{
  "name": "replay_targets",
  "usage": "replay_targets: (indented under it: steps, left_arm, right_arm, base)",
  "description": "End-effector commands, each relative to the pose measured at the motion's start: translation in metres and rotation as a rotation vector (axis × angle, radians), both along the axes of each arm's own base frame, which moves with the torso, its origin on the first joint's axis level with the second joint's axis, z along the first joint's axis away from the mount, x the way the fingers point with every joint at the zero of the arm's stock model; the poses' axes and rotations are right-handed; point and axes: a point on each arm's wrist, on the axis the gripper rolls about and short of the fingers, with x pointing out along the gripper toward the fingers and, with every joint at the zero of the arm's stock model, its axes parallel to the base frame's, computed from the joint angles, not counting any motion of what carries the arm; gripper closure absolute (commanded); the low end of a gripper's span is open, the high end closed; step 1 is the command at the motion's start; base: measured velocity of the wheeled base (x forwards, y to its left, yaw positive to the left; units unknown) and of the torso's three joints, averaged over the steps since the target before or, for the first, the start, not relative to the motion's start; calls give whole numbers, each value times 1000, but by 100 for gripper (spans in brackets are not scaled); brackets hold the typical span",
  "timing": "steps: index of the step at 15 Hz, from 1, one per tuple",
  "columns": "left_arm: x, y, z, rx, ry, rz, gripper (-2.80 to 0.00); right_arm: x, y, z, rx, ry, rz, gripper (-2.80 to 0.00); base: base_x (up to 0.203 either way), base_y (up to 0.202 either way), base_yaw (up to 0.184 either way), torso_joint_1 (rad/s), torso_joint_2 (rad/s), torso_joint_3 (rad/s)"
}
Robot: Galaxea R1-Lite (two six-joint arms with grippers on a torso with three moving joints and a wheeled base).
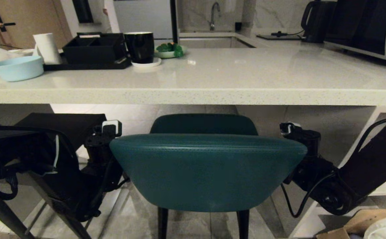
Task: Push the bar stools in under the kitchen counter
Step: Pull the blue chair out from under the dining table
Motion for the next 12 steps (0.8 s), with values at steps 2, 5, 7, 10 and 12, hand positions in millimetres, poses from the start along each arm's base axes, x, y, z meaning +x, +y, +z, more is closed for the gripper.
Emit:
replay_targets:
  steps: [2, 5, 7, 10, 12]
  left_arm:
    - [-5, -12, 1, -6, -12, -37, 0]
    - [-6, -15, 3, -7, -18, -45, 0]
    - [-8, -19, 7, -10, -29, -57, 0]
    - [-9, -20, 9, -11, -35, -62, 0]
    - [-9, -20, 8, -10, -31, -62, 0]
  right_arm:
    - [-12, 22, 10, 19, -32, 69, 0]
    - [-13, 22, 10, 19, -31, 69, 0]
    - [-12, 22, 10, 17, -31, 69, 0]
    - [-13, 22, 10, 15, -24, 72, 0]
    - [-13, 22, 9, 14, -21, 72, 0]
  base:
    - [-192, 0, -1, 3, 6, 6]
    - [-195, 0, -3, 3, 2, 2]
    - [-192, 0, -2, 5, -2, 3]
    - [-196, 0, -3, 3, -2, 3]
    - [-194, 0, 0, 0, 9, 2]
